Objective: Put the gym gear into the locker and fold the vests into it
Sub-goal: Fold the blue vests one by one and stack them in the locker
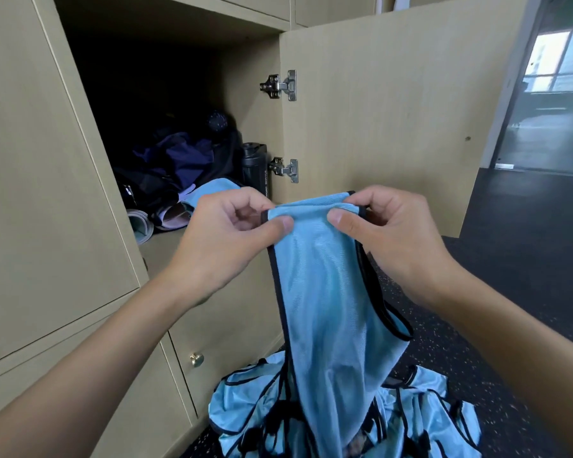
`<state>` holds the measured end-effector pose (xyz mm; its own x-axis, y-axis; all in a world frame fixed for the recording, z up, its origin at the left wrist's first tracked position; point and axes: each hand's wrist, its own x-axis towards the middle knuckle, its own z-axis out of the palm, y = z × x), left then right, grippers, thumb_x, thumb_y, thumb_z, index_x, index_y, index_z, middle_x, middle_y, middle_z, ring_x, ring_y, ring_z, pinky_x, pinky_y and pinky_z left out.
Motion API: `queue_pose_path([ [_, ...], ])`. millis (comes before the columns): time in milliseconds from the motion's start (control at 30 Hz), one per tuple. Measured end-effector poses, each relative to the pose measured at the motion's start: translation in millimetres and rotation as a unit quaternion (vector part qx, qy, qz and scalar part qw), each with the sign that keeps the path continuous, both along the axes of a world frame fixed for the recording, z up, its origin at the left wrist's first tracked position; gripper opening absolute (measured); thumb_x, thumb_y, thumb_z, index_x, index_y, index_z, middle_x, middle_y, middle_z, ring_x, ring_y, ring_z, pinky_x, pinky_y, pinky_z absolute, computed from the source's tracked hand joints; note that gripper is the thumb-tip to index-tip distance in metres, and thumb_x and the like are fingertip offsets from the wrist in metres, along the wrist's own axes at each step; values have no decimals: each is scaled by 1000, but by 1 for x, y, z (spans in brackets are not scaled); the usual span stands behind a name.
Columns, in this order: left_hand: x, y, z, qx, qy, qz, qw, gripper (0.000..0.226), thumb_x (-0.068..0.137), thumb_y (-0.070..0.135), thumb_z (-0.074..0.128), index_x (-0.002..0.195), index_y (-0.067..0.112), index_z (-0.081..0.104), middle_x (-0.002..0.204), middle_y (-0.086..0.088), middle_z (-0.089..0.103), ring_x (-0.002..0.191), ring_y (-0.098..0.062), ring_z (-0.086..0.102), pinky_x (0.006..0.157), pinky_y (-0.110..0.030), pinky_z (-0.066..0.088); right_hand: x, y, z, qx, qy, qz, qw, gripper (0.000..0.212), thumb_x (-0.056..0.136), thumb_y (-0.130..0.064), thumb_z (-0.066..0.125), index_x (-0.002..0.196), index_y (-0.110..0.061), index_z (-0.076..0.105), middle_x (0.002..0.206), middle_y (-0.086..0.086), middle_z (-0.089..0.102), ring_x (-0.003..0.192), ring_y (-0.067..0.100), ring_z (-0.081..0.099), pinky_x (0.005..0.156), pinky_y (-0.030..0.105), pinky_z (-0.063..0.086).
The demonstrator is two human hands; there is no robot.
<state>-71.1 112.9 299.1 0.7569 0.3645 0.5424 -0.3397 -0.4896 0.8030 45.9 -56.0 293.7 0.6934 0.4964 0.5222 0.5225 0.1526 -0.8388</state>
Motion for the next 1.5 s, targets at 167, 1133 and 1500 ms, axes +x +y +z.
queue_pose_path([
  [167, 8, 1, -1, -134, -46, -15, 990, 24, 85, 3, 73, 71, 19, 61, 74, -9, 59, 71, -21, 55, 70, -34, 46, 2, 4, 1, -22, -20, -5, 1000, 17, 88, -13, 73, 75, -20, 65, 85, 14, 71, 71, 15, 60, 71, 47, 53],
  [1133, 3, -19, -21, -246, 37, -2, 969, 73, 86, 7, 73, 142, 27, 31, 103, -8, 76, 91, -23, 74, 80, -37, 59, -6, -18, -16, -124, 24, 66, 990, 68, 97, -13, 60, 142, -48, 22, 95, -2, 77, 75, 13, 72, 65, 26, 51],
  [1500, 6, -23, -38, -239, 42, -51, 969, 100, 80, 12, 81, 146, 54, 18, 133, 0, 64, 111, -14, 68, 97, -37, 54, 2, -17, -19, -66, 7, 38, 997, 63, 98, -14, 59, 142, -47, 27, 55, -10, 56, 50, 12, 40, 48, 19, 36],
])
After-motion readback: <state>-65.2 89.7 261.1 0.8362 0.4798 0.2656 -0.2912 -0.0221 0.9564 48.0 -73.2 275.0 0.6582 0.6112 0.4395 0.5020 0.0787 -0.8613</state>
